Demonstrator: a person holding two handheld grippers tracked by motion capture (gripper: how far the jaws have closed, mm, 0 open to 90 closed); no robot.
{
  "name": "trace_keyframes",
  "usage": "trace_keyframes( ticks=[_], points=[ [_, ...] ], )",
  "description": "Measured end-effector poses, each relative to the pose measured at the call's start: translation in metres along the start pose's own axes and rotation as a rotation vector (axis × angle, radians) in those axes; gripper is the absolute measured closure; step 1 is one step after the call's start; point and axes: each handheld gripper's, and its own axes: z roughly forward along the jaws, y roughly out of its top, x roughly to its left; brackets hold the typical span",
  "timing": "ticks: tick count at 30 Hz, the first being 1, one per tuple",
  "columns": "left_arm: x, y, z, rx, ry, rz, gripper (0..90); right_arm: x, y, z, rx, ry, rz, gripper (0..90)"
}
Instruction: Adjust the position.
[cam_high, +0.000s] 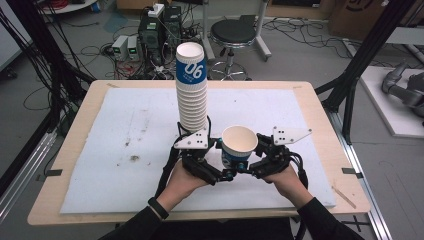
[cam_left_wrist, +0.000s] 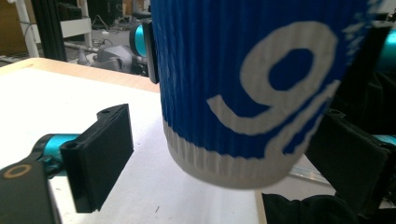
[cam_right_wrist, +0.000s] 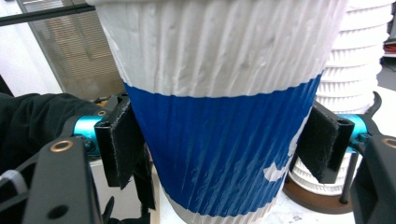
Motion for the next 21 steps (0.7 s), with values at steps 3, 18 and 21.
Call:
trace_keyframes(
  ticks=[3,18,21],
  points=[
    [-0.0011,0.0003,-0.0002,-0.008,-0.014,0.001,16.9,0.0012,-0.0003,0.0017,0.004,0.001,-0.004,25.3],
    [-0.0025,-0.0003,-0.0002,-0.001,-0.05,0.011,29.7,0.002,0.0002,0.001,-0.006,0.005,-0.012,19.4],
    [-0.0029,-0.0008,0.0009,0.005,-0.052,0.01,29.8,0.0031,0.0032,-0.0005,-0.017,0.004,-0.014,17.6]
  ],
)
